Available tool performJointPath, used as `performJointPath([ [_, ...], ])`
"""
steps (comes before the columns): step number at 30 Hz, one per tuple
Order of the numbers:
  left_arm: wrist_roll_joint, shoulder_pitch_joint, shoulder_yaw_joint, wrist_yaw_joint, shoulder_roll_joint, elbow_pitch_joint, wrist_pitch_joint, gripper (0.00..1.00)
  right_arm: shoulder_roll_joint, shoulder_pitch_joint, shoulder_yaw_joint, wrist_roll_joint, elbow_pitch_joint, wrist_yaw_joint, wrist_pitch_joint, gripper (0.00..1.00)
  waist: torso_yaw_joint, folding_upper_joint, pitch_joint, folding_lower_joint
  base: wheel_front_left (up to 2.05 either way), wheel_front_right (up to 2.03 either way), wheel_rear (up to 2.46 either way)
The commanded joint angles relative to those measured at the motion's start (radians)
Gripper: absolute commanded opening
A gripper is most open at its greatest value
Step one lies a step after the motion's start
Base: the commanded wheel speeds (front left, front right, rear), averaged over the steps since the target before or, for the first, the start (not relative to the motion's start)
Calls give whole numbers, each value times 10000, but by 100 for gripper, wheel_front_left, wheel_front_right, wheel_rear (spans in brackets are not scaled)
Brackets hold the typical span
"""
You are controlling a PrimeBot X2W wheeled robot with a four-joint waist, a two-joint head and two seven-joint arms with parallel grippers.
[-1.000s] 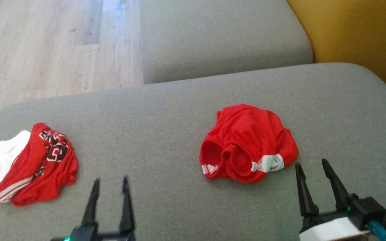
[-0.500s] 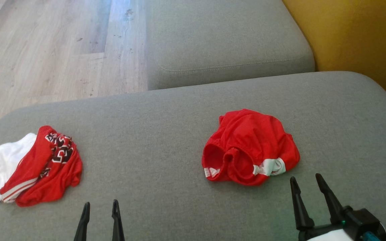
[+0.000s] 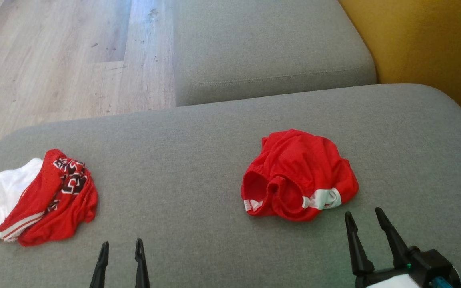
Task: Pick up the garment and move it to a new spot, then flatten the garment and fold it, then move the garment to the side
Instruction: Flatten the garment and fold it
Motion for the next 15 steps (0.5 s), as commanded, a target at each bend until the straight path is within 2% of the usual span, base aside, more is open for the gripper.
performJointPath([
  [1, 4, -435, 218, 55, -82, -250, -95, 100, -67, -308, 192, 19, -322, 75, -111, 100, 18, 0, -5, 0, 0, 0, 0],
  [15, 92, -460, 46, 40, -83, -206, -95, 100, -80, -326, 278, 54, -356, 75, -111, 100, -6, 0, 56, 0, 0, 0, 0],
])
